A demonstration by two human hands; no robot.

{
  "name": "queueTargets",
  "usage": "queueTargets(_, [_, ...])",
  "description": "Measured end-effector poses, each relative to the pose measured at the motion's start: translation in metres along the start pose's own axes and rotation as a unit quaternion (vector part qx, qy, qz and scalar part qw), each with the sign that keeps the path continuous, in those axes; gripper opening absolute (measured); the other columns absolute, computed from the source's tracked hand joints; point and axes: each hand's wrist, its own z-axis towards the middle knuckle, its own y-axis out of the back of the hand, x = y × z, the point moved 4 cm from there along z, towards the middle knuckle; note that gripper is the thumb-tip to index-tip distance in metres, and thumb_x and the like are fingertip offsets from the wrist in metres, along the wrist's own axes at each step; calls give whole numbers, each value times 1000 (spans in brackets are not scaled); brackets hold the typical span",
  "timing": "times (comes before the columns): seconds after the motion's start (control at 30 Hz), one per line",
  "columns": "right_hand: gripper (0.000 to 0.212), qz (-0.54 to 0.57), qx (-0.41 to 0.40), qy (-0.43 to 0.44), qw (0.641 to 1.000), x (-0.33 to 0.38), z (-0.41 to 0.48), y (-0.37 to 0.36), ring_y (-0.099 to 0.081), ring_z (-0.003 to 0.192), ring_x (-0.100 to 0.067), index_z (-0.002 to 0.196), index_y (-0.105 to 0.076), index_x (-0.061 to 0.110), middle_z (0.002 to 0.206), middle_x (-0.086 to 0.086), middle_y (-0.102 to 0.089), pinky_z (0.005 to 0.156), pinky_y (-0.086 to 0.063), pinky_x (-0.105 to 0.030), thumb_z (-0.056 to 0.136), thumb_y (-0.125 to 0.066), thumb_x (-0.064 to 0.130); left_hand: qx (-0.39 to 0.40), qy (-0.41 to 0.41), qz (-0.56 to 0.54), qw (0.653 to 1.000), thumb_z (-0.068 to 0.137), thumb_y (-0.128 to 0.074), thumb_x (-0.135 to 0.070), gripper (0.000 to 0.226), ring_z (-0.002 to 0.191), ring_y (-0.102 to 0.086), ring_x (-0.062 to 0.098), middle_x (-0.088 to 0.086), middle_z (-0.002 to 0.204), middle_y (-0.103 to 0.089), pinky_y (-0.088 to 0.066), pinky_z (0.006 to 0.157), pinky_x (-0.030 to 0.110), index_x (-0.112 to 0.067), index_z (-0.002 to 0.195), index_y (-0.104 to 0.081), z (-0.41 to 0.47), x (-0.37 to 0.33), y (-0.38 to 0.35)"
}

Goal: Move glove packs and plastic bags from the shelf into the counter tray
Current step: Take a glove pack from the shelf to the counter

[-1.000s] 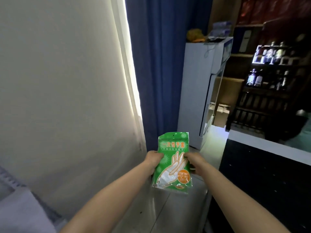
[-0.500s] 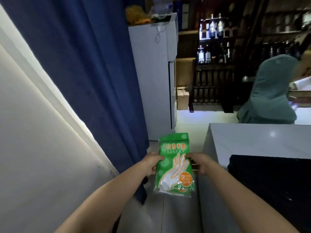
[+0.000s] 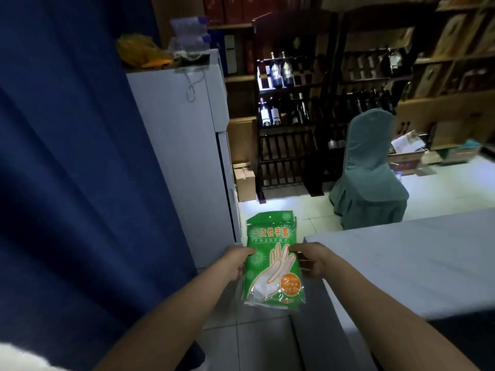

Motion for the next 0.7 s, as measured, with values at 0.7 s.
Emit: queueTargets(0.7, [23, 207, -82, -26, 975, 196, 198, 44, -60, 79, -24, 86, -63, 10, 79, -9, -66, 75, -47, -33, 92, -56, 31, 126, 13, 107, 986, 92, -59, -27, 24, 81, -67, 22, 6, 92, -72, -52, 71, 27, -10, 104, -70, 265, -234, -59])
